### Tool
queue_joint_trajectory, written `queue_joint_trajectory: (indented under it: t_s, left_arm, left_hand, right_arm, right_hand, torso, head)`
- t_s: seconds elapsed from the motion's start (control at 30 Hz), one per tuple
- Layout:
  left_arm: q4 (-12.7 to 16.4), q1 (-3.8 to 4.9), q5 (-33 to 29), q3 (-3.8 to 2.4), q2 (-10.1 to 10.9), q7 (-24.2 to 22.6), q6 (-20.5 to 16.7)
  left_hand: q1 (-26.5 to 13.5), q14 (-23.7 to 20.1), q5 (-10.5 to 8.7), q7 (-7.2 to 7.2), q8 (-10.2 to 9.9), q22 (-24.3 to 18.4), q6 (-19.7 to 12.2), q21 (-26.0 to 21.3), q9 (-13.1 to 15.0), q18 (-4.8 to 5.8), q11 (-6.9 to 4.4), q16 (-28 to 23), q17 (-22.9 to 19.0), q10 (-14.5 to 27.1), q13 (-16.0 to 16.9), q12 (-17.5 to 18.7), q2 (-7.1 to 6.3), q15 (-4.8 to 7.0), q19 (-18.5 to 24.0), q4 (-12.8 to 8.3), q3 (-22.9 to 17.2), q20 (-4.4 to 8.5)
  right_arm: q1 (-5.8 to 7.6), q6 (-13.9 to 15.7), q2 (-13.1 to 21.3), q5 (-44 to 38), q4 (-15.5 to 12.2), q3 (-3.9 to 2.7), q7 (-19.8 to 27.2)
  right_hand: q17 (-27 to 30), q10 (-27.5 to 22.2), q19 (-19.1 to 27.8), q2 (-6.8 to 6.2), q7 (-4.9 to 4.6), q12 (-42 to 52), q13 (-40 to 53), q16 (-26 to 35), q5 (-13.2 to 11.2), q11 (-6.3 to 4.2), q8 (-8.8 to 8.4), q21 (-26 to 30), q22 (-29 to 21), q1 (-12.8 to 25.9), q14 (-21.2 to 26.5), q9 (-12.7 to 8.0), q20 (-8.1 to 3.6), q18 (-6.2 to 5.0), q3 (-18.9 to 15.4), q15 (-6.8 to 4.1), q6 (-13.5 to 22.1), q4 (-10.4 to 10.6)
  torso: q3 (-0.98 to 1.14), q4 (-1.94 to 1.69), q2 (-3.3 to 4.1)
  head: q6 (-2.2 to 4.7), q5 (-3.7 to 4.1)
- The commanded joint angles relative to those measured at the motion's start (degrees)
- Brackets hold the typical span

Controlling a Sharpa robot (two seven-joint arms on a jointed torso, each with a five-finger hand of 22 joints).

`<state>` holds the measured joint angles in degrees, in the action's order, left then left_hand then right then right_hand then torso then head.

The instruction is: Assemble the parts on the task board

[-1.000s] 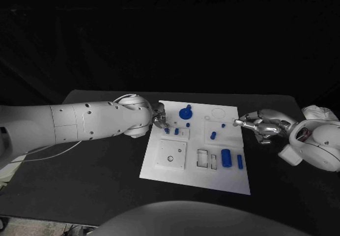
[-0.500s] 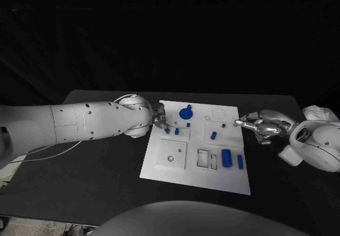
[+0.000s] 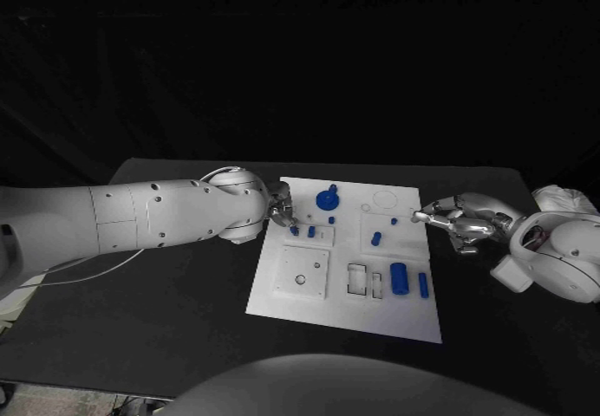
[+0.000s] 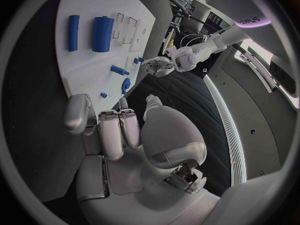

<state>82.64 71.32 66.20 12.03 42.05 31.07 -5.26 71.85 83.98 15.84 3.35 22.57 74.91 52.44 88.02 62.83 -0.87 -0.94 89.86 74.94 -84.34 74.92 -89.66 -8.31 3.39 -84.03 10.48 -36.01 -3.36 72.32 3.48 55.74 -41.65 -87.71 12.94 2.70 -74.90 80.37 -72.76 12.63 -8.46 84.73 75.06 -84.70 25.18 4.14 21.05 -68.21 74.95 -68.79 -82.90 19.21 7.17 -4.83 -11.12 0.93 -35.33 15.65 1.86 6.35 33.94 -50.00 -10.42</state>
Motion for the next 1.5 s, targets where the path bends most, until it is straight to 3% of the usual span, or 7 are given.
queue_joint_trajectory:
  t_s: [0.03, 0.53, 0.63, 1.03, 1.2, 1.5]
  left_arm:
    - [-0.05, -0.07, 0.2, -0.01, -0.18, -0.56, -0.25]
    - [-0.35, -0.32, 0.2, -0.01, -0.43, -0.64, -0.08]
    - [-0.35, -0.37, 0.2, -0.01, -0.48, -0.68, -0.15]
    - [-0.35, -0.44, 0.2, -0.01, -0.47, -0.82, -0.25]
    - [-0.36, -0.46, 0.2, -0.01, -0.47, -0.89, -0.42]
    - [-0.37, -0.55, 0.06, -0.01, -0.56, -0.95, -0.16]
  left_hand:
    - [0.09, 6.02, 0.16, -0.45, 0.34, 13.95, 0.2, -0.28, 0.05, 0.12, 0.05, 0.14, 15.06, -5.66, 15.08, -0.34, 0.55, 0.0, -3.83, -0.97, -1.22, 0.21]
    - [-0.19, 6.02, -0.09, -0.46, 0.2, 13.89, 0.03, -0.4, -0.01, 0.08, 0.05, 0.14, 15.06, -5.65, 15.07, -0.34, 0.42, 0.02, -3.74, -0.88, -1.13, 0.22]
    - [-0.85, 6.02, -2.17, -0.58, -0.04, 13.89, -0.05, -0.44, -0.18, 0.08, -0.01, 0.14, 15.06, -5.66, 15.08, -0.34, 0.58, 0.05, -3.74, -0.43, -0.47, 0.24]
    - [-1.93, 6.02, -4.79, -0.51, -0.91, 13.8, -0.44, -0.7, -0.83, 0.02, 0.04, 0.14, 15.06, -5.55, 15.0, -0.23, 0.94, 0.03, -3.59, 0.59, 1.6, 0.24]
    - [-3.49, 6.02, -7.55, -0.18, -1.82, 13.79, -0.64, -0.83, -1.59, 0.0, 0.31, 0.14, 15.06, -5.49, 14.95, -0.16, 1.48, -0.18, -3.56, 2.39, 5.37, 0.06]
    - [-5.63, 6.02, -9.34, 0.61, -4.22, 13.83, -1.12, -1.0, -3.82, -0.02, 0.77, 0.14, 15.06, -5.41, 14.89, -0.08, 2.18, -0.55, -3.54, 5.6, 13.74, -0.32]
  right_arm:
    - [-0.05, -0.15, -0.05, -0.07, -0.02, -0.01, 0.71]
    - [-0.06, -0.15, 0.0, -0.06, -0.05, -0.01, 0.76]
    - [-0.06, -0.14, 0.0, -0.06, -0.06, -0.01, 0.77]
    - [-0.07, -0.12, 0.07, -0.06, -0.09, -0.01, 0.78]
    - [-0.08, -0.12, 0.08, -0.06, -0.05, -0.01, 0.79]
    - [-0.14, -0.17, 0.0, -0.06, 0.05, -0.01, 0.81]
  right_hand:
    - [-6.31, 0.0, 0.45, 0.02, -0.23, -0.23, 7.67, 0.23, 0.33, -0.29, -0.28, 0.4, 7.91, -0.5, 0.47, -0.09, 0.12, -0.58, 0.4, -0.04, -0.07, 0.08]
    - [-6.27, -0.03, 0.5, 0.0, -0.24, -0.25, 7.65, 0.25, 0.34, -0.28, -0.29, 0.46, 7.89, -0.53, 0.51, -0.1, 0.12, -0.6, 0.41, -0.04, -0.05, 0.08]
    - [-6.27, -0.03, 0.5, 0.0, -0.24, -0.25, 7.65, 0.25, 0.34, -0.28, -0.29, 0.46, 7.89, -0.53, 0.51, -0.1, 0.12, -0.6, 0.41, -0.04, -0.05, 0.08]
    - [-6.26, -0.07, 0.54, -0.05, -0.26, -0.27, 7.62, 0.26, 0.38, -0.26, -0.3, 0.53, 7.87, -0.6, 0.51, -0.11, 0.13, -0.61, 0.44, -0.03, -0.04, 0.06]
    - [-6.25, -0.08, 0.54, -0.08, -0.26, -0.27, 7.62, 0.26, 0.4, -0.26, -0.31, 0.53, 7.87, -0.65, 0.52, -0.11, 0.13, -0.61, 0.45, -0.03, -0.03, 0.04]
    - [-6.27, -0.04, 0.53, -0.16, -0.28, -0.25, 7.64, 0.25, 0.47, -0.24, -0.31, 0.52, 7.87, -0.78, 0.5, -0.12, 0.14, -0.61, 0.5, -0.02, -0.03, -0.03]
  torso:
    - [-0.01, 0.01, 0.0]
    - [0.01, -0.02, 0.01]
    - [0.01, -0.01, 0.02]
    - [0.0, -0.01, -0.01]
    - [0.01, -0.04, -0.01]
    - [0.02, -0.06, -0.05]
  head:
    - [0.0, 0.04]
    - [0.0, 0.08]
    - [0.0, 0.07]
    - [0.0, 0.09]
    - [0.0, 0.06]
    - [0.0, 0.04]
